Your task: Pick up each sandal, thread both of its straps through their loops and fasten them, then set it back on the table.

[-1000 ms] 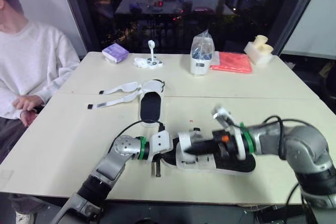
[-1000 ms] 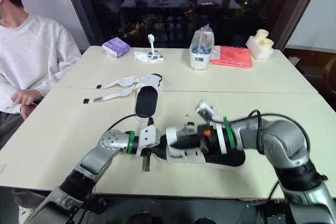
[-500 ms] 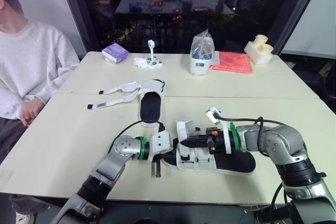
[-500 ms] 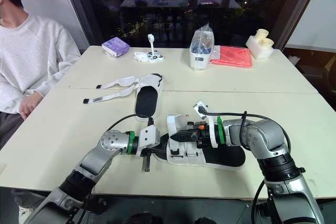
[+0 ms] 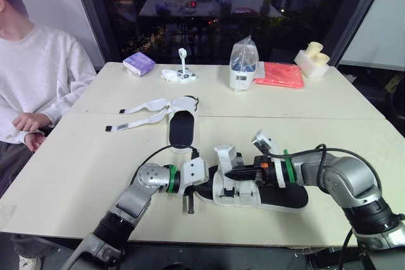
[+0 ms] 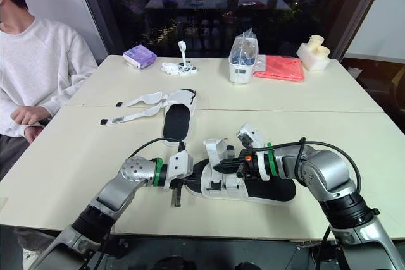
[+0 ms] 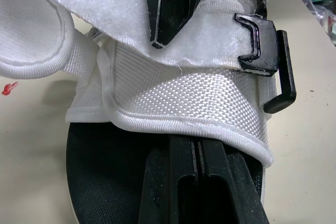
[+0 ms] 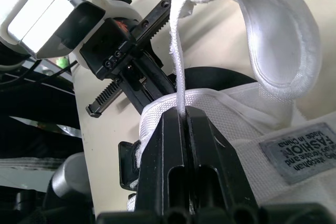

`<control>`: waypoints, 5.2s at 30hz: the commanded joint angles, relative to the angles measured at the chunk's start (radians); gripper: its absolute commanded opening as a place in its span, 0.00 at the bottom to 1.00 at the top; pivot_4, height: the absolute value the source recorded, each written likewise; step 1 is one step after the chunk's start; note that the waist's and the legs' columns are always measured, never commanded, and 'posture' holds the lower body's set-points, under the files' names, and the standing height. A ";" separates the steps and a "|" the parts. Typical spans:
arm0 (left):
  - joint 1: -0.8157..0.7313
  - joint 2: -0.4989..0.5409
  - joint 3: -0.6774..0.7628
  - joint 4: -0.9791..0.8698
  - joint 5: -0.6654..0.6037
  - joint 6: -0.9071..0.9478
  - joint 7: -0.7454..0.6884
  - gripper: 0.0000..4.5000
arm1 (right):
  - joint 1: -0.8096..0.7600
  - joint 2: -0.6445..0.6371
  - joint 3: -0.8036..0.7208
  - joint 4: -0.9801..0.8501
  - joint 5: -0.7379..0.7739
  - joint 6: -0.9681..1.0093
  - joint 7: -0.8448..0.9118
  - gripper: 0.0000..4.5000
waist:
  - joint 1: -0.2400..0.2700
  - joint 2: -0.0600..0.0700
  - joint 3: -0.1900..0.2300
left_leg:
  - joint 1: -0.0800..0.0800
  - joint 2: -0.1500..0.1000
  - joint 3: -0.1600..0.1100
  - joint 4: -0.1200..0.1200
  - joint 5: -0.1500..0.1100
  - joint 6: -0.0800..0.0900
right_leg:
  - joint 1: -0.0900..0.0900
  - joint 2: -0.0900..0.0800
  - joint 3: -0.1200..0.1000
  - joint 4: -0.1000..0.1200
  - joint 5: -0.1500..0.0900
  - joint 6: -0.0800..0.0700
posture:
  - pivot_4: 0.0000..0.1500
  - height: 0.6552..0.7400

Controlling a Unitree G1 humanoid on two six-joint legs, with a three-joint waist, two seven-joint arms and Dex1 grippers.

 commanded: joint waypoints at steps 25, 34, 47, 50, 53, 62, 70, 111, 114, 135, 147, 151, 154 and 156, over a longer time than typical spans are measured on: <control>0.034 0.013 -0.048 0.050 0.036 0.022 -0.012 0.00 | 0.176 -0.050 0.046 -0.296 -0.074 -0.090 -0.049 0.01 | 0.000 0.000 0.000 | 0.000 0.000 0.000 0.000 0.000 0.001 | 0.000 0.000 0.000 0.000 0.000 0.000 | 1.00 1.00; 0.037 0.012 -0.051 0.047 0.036 0.022 -0.012 0.00 | 0.218 -0.163 -0.102 -0.416 0.039 -0.024 -0.015 0.76 | 0.003 -0.001 -0.001 | 0.000 0.000 -0.001 0.000 0.000 0.001 | 0.000 0.000 0.000 0.000 0.000 0.000 | 1.00 1.00; 0.032 0.003 -0.058 0.064 0.035 0.007 -0.020 0.00 | 0.571 -0.168 -0.252 -0.535 0.166 0.000 -0.132 0.99 | 0.002 -0.001 -0.001 | 0.000 0.000 -0.003 0.000 -0.004 0.007 | 0.002 -0.003 0.000 -0.001 0.000 0.000 | 1.00 1.00; 0.026 0.001 -0.059 0.067 0.035 0.008 -0.023 0.00 | 0.562 -0.113 -0.201 -0.506 0.110 -0.040 -0.189 0.99 | 0.003 -0.001 -0.001 | 0.000 0.000 -0.003 0.000 -0.004 0.007 | 0.002 -0.002 0.000 -0.002 0.000 0.000 | 1.00 1.00; 0.024 0.000 -0.059 0.067 0.035 0.010 -0.024 0.00 | 0.546 -0.077 -0.186 -0.497 0.102 -0.052 -0.215 0.99 | 0.003 -0.001 -0.001 | 0.000 0.000 -0.003 0.000 -0.004 0.007 | 0.002 -0.001 0.000 -0.001 0.000 0.000 | 1.00 1.00; 0.018 -0.004 -0.058 0.071 0.034 0.013 -0.024 0.00 | 0.480 -0.017 -0.137 -0.481 0.092 -0.047 -0.273 0.99 | 0.002 -0.001 -0.001 | 0.000 0.000 -0.003 0.000 -0.004 0.007 | 0.002 0.000 -0.001 -0.001 0.000 0.000 | 1.00 1.00; 0.026 0.000 -0.055 0.058 0.032 0.021 -0.023 0.00 | 0.430 0.026 -0.078 -0.456 0.079 -0.044 -0.290 0.99 | -0.001 -0.001 -0.004 | 0.001 0.002 -0.003 0.001 -0.004 0.006 | 0.002 0.000 0.000 -0.001 0.000 0.000 | 1.00 1.00; 0.071 0.012 -0.113 0.031 0.111 -0.018 -0.002 0.00 | 0.455 -0.005 -0.123 -0.359 0.467 0.384 -0.230 0.02 | 0.003 0.000 -0.012 | 0.001 0.002 -0.003 0.000 -0.007 0.007 | 0.001 0.000 0.001 -0.003 -0.001 0.000 | 1.00 1.00; 0.053 0.011 -0.137 0.075 0.155 -0.071 0.005 0.00 | 0.432 -0.055 -0.206 -0.423 0.578 0.379 -0.240 0.02 | 0.006 0.000 -0.012 | 0.000 0.002 -0.003 0.000 -0.007 0.007 | 0.002 -0.001 0.000 -0.003 -0.001 0.000 | 1.00 1.00; -0.025 -0.005 -0.241 0.267 0.277 -0.302 -0.013 0.00 | -0.128 -0.045 -0.093 0.031 0.342 0.113 -0.231 0.02 | 0.027 0.001 -0.013 | 0.001 -0.002 -0.002 0.003 -0.009 0.010 | 0.008 -0.003 -0.001 -0.013 0.000 -0.001 | 1.00 1.00; -0.026 -0.016 -0.231 0.283 0.281 -0.306 -0.008 0.00 | -0.145 0.006 0.093 0.249 -0.019 -0.057 -0.133 0.08 | 0.025 -0.001 -0.026 | 0.003 -0.002 -0.002 0.003 -0.010 0.009 | 0.011 -0.003 -0.001 -0.013 0.000 0.000 | 1.00 1.00; -0.026 -0.016 -0.227 0.283 0.282 -0.306 -0.006 0.00 | -0.162 0.035 0.118 0.284 -0.089 -0.090 -0.117 0.44 | 0.028 0.000 -0.027 | 0.006 -0.002 -0.002 0.003 -0.010 0.008 | 0.013 -0.003 -0.001 -0.013 -0.001 -0.002 | 1.00 1.00; -0.023 -0.016 -0.223 0.280 0.282 -0.304 -0.006 0.00 | -0.177 0.050 0.158 0.298 -0.183 -0.153 -0.110 0.79 | 0.027 0.001 -0.028 | 0.006 -0.002 -0.002 0.002 -0.011 0.008 | 0.013 -0.003 -0.001 -0.013 -0.001 -0.002 | 1.00 1.00; -0.021 -0.015 -0.220 0.277 0.281 -0.302 -0.006 0.00 | -0.190 0.066 0.185 0.330 -0.250 -0.200 -0.109 0.89 | 0.027 0.001 -0.028 | 0.006 -0.002 -0.002 0.002 -0.010 0.008 | 0.013 -0.003 -0.001 -0.013 0.000 0.000 | 1.00 1.00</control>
